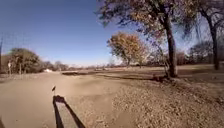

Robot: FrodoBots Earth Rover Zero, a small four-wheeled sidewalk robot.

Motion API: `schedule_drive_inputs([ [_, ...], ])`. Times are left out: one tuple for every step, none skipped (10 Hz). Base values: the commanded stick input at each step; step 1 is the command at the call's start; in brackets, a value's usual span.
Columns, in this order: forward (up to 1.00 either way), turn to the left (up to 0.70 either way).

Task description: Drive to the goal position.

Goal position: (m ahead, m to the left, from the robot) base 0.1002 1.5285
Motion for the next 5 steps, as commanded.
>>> schedule_drive_inputs([
  [0.5, 0.0],
  [0.5, 0.0],
  [0.5, 0.0],
  [0.5, 0.0],
  [0.5, 0.0],
])
